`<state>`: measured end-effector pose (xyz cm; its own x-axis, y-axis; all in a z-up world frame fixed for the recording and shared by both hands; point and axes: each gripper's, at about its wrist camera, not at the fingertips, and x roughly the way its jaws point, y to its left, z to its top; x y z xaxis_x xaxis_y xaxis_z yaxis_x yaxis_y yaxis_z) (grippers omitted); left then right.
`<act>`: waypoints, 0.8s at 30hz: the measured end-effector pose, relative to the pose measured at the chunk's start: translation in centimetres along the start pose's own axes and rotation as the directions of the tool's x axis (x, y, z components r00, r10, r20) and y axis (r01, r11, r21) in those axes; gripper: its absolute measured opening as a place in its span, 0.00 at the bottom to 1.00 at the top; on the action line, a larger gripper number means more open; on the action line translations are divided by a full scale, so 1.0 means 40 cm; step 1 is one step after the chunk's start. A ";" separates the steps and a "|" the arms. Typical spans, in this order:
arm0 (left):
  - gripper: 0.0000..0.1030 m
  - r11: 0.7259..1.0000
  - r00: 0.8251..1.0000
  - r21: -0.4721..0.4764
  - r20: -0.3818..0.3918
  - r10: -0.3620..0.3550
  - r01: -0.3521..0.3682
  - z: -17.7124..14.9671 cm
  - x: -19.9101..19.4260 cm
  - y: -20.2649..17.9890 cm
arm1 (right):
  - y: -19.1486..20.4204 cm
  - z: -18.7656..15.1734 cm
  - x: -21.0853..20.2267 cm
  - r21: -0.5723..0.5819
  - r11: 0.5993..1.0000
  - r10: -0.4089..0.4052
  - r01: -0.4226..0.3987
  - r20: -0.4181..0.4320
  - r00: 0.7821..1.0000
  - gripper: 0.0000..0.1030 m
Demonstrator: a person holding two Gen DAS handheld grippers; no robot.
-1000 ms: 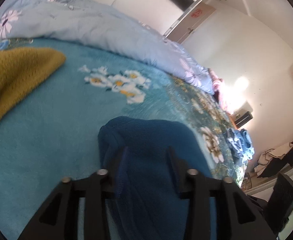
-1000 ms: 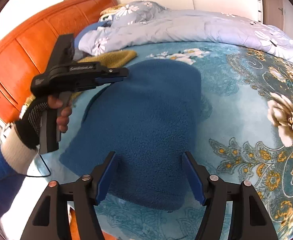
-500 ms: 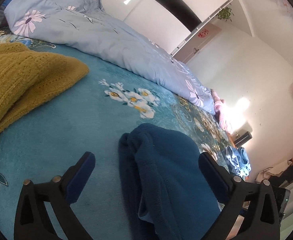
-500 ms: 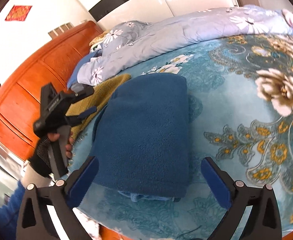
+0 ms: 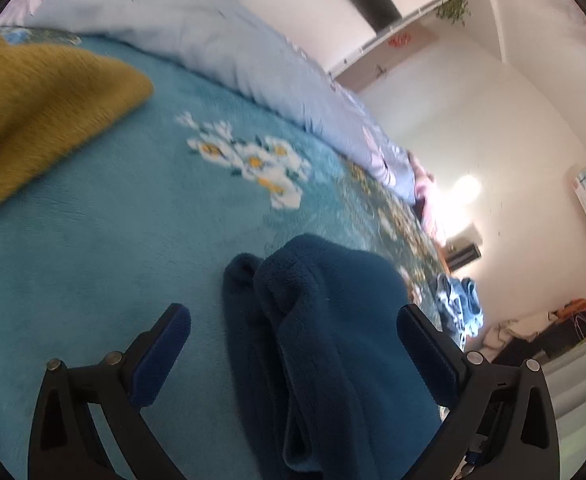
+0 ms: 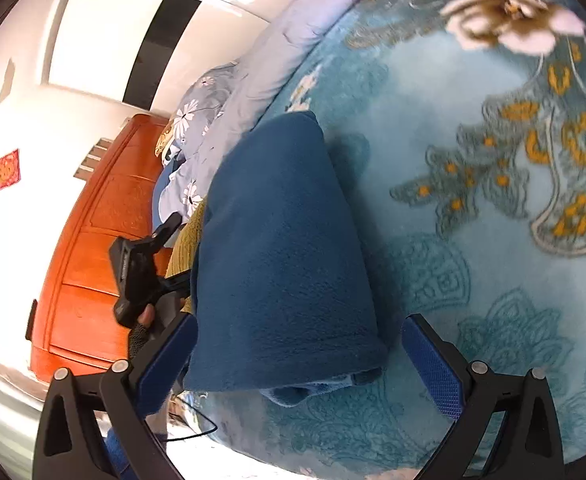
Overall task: Fold clothes
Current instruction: 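Grasp the folded jacket end with both grippers and lift it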
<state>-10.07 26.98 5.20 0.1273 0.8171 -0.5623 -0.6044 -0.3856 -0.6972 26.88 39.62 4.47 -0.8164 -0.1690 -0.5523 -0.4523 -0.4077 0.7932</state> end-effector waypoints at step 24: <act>0.98 0.988 0.978 -0.122 -0.173 -0.118 0.098 0.031 0.131 0.052 | -0.014 -0.015 0.110 0.054 0.997 0.060 -0.059 -0.031 0.998 0.91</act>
<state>-11.66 30.98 1.36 0.3319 0.7706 -0.5441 -0.4881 -0.3533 -0.7981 23.76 38.56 1.42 -0.8306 -0.2212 -0.5111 -0.4225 -0.3476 0.8370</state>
